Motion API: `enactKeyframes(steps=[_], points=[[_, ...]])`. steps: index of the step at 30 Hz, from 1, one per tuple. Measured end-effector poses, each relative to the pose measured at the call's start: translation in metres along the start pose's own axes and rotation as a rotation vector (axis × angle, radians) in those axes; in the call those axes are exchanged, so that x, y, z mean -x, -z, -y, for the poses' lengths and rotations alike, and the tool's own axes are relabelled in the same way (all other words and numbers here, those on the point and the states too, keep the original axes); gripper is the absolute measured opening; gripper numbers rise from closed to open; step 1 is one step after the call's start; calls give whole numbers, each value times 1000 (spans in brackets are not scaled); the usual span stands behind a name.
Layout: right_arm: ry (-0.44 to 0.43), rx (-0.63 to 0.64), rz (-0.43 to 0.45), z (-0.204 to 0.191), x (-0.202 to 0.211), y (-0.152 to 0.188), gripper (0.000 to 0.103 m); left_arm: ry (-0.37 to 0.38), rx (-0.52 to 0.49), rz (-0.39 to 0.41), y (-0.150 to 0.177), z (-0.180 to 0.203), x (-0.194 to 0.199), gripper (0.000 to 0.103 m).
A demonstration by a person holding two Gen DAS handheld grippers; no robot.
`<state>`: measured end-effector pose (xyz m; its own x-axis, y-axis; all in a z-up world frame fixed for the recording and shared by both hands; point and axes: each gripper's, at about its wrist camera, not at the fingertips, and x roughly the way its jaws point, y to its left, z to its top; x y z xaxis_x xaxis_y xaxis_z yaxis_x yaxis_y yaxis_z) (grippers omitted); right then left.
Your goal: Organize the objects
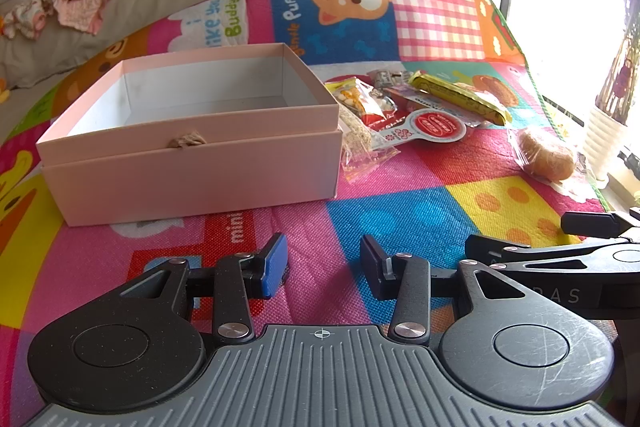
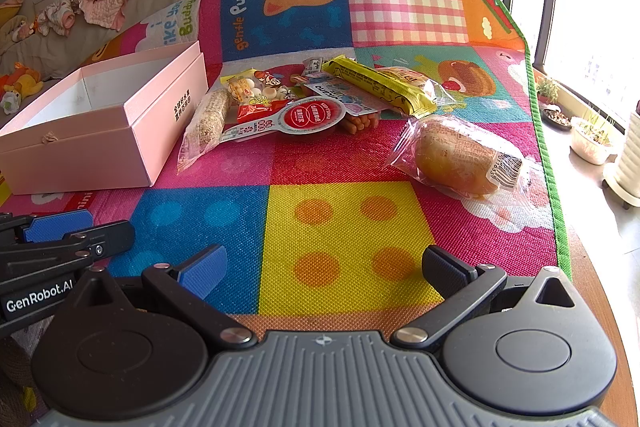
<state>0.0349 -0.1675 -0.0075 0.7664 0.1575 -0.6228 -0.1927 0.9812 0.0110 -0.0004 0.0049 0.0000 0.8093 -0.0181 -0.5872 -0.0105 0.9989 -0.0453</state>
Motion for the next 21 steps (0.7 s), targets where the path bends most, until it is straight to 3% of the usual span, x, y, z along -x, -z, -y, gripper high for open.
enactKeyframes(steps=[21], points=[[-21,6,-15,2,-1,0,103,-3,-4,0,0,1,0,46]])
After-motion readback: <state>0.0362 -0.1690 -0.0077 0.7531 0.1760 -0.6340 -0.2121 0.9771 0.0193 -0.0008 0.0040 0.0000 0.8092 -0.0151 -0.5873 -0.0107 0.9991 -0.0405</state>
